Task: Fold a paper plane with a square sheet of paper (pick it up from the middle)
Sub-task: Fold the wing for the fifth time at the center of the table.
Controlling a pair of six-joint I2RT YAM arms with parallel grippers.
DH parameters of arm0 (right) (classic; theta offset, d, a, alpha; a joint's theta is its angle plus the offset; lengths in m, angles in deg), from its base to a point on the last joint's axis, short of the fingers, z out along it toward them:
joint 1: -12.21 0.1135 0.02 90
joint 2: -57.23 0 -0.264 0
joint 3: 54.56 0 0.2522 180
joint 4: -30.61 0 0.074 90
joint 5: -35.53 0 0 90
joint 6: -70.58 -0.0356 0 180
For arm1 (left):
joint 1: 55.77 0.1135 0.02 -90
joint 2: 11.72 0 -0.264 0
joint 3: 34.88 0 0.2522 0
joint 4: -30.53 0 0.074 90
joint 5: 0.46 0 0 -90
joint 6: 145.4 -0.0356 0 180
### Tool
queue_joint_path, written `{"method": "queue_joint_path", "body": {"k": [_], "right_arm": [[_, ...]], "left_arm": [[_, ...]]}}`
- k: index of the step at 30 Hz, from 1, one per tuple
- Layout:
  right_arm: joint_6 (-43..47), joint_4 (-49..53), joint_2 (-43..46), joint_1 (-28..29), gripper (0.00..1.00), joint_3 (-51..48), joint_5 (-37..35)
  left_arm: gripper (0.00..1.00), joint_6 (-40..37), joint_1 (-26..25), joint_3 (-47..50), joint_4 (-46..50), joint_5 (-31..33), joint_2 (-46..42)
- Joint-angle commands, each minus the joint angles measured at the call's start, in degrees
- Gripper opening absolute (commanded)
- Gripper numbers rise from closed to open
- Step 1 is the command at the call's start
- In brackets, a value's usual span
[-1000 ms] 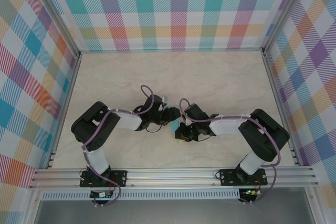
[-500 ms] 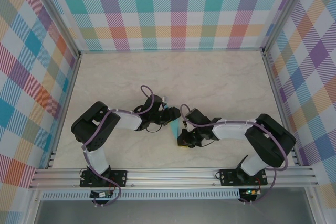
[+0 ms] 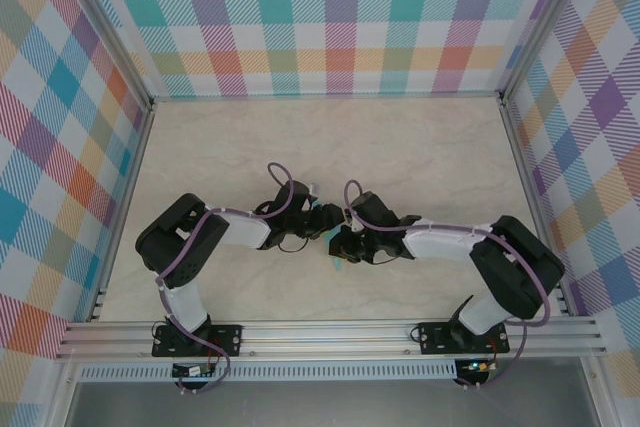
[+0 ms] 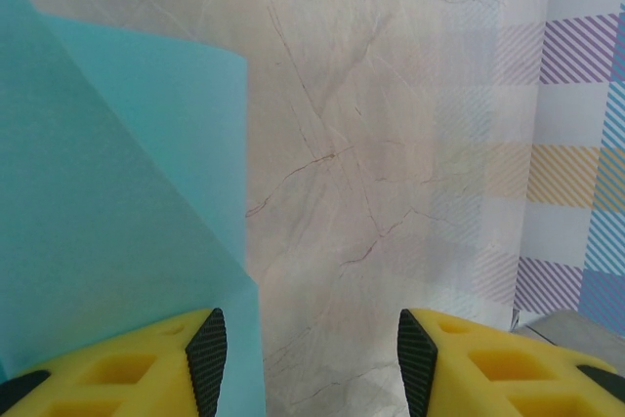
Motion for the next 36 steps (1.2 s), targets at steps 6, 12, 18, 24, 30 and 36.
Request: {"method": "queue_joint_path", "body": {"k": [6,12,18,24,30,36], "right_arm": [[-2.16,-2.9,-3.55,-0.86,0.14,2.4,-3.11],[-1.18,-2.62,-6.98,-1.51,0.14,0.2,-1.77],[0.56,-0.48,-5.75,-1.51,0.13,-4.94,-1.1],[6.87,5.92,-1.76,-1.59,0.13,-6.61,-0.79],[7.16,8.15,2.21,-2.03,0.15,-4.33,-0.34],[-0.1,1.75,7.7,-2.0,0.16,-5.2,-3.93]], "left_arm": [[0.52,-0.06,-0.5,1.19,5.21,2.7,3.15],[0.52,0.29,-0.61,0.88,5.05,2.57,3.14],[0.53,1.75,-1.09,1.06,4.41,2.98,2.67],[0.53,4.16,-2.67,1.46,3.65,4.92,2.53],[0.53,5.14,-3.34,1.39,4.12,6.4,2.56],[0.53,4.39,-3.43,1.13,5.45,6.92,2.22]]}}
